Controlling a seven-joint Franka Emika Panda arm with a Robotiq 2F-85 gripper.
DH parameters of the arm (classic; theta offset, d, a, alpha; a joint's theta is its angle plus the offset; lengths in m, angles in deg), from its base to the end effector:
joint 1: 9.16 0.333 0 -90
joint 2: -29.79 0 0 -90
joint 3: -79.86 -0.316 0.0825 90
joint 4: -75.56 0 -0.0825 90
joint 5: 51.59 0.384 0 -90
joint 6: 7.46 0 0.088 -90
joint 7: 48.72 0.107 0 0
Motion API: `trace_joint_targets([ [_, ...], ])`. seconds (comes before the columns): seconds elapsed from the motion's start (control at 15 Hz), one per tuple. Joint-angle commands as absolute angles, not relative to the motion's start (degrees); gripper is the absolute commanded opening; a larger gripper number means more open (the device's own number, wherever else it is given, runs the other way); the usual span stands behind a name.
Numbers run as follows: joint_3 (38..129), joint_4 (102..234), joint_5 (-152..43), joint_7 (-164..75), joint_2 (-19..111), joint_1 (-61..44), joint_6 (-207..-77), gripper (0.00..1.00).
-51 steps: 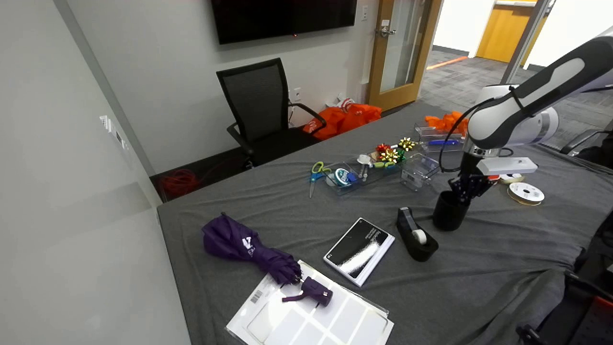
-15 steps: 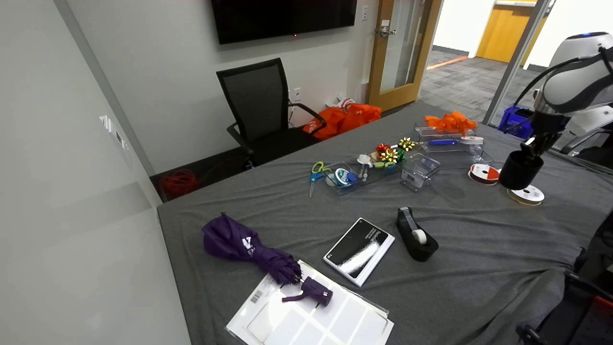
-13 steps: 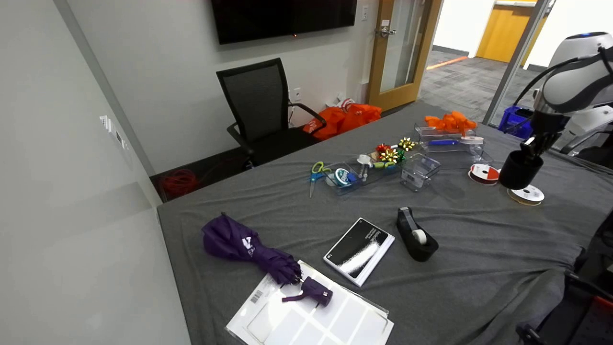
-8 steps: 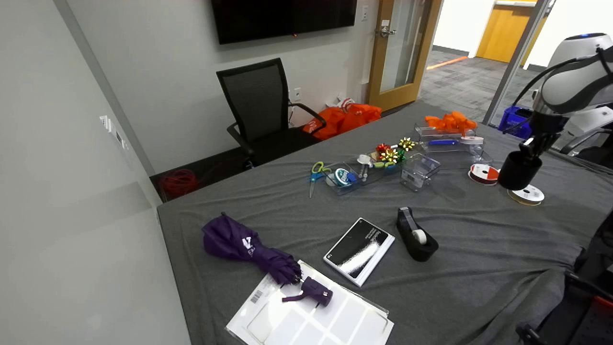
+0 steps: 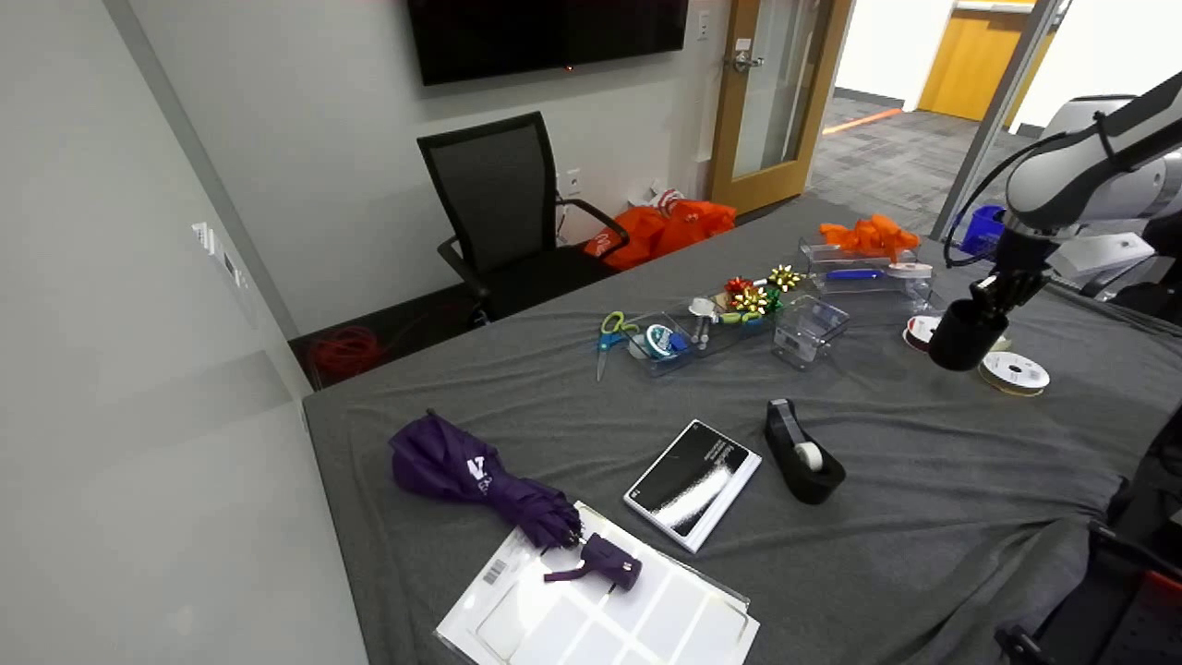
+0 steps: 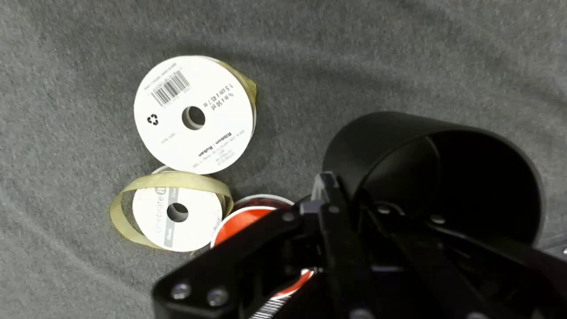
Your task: Move the black cup to the right, unstack the two clear cases and the stack them up again
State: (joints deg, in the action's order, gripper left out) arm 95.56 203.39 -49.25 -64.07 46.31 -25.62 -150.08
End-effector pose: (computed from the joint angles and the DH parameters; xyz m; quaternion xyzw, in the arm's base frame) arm 0.4612 -0.2913 0.2448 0.9872 -0.1573 -0.0190 0.0204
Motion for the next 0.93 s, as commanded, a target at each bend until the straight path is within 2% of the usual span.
trace_joint_targets([
  [0.0, 94.4, 198.4, -47.7, -64.5, 51.2, -28.4, -151.4, 0.02],
  [0.87, 91.5, 192.3, -47.9, -67.4, 58.1, -33.7, -148.9, 0.02],
])
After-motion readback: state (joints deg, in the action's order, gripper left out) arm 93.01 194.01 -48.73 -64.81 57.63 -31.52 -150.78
